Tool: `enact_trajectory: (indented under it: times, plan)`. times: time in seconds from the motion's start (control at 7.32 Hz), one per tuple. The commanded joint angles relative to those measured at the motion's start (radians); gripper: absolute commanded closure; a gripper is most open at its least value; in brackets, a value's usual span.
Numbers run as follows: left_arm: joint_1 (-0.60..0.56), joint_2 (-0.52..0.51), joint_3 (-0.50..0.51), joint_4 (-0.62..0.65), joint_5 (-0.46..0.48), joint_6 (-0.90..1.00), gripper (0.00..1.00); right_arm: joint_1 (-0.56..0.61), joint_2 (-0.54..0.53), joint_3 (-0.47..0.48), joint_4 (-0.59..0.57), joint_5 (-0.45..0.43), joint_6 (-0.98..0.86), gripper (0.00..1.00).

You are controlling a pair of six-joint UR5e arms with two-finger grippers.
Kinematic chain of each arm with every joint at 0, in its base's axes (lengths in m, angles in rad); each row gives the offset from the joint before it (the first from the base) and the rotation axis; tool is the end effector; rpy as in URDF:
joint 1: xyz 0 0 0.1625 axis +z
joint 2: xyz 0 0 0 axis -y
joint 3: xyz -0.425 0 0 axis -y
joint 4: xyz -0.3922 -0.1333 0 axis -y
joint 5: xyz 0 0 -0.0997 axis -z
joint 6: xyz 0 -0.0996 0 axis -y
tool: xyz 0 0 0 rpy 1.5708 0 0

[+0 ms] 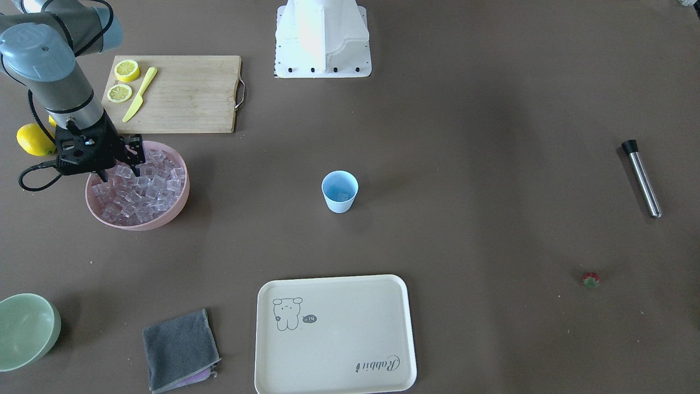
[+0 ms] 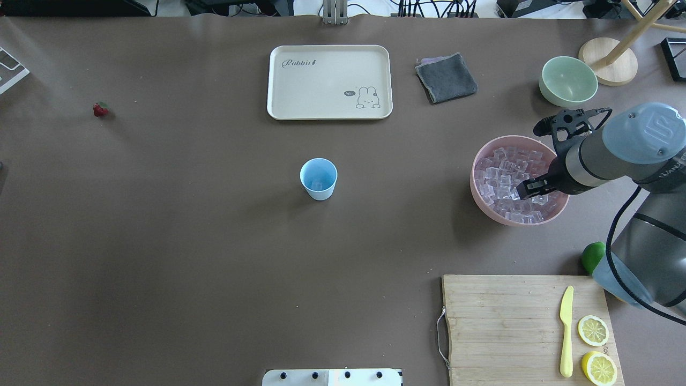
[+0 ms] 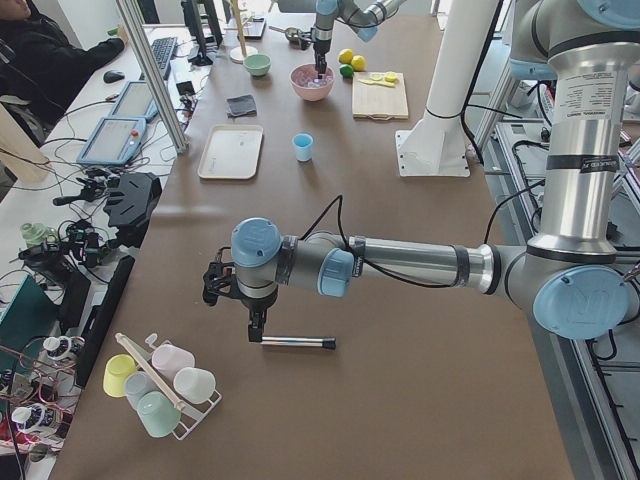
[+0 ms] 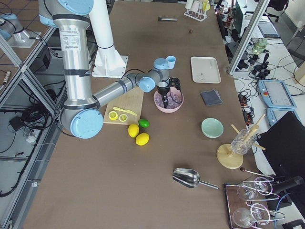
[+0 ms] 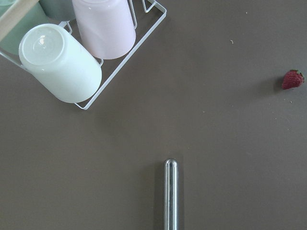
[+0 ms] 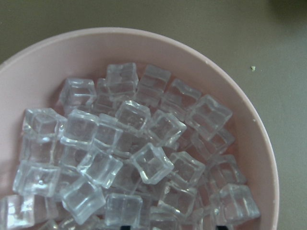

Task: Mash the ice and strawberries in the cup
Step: 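Move the right gripper back over the pink bowl of ice, then lower the right gripper and grasp another ice cube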

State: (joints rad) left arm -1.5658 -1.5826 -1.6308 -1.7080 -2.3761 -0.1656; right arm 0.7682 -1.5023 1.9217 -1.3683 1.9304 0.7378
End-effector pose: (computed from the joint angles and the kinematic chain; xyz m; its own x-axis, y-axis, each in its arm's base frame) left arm -0.0589 -0.5084 0.6062 0.6835 -0.0103 -0.7299 0.1093 0.9901 0.0884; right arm -0.3076 -0.4338 0.4445 0.7653 -0.2236 0.6035 0.0942 0.9665 0.2387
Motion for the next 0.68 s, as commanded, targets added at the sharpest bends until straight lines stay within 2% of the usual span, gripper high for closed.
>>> enact_trajectory:
  times: [0.0, 0.27, 0.55]
  plan:
    - [0.000, -0.001, -0.003, 0.001, 0.000, 0.000, 0.01, -0.007, -0.007, 0.005, 0.000, -0.001, 0.000, 0.52]
    - [0.001, -0.001, -0.003, -0.001, 0.000, 0.000, 0.01, -0.017, -0.004, 0.008, 0.000, 0.004, 0.000, 0.66]
    - [0.001, -0.001, -0.001, 0.001, 0.000, 0.001, 0.01, -0.020, 0.008, 0.028, -0.024, 0.010, 0.000, 0.85]
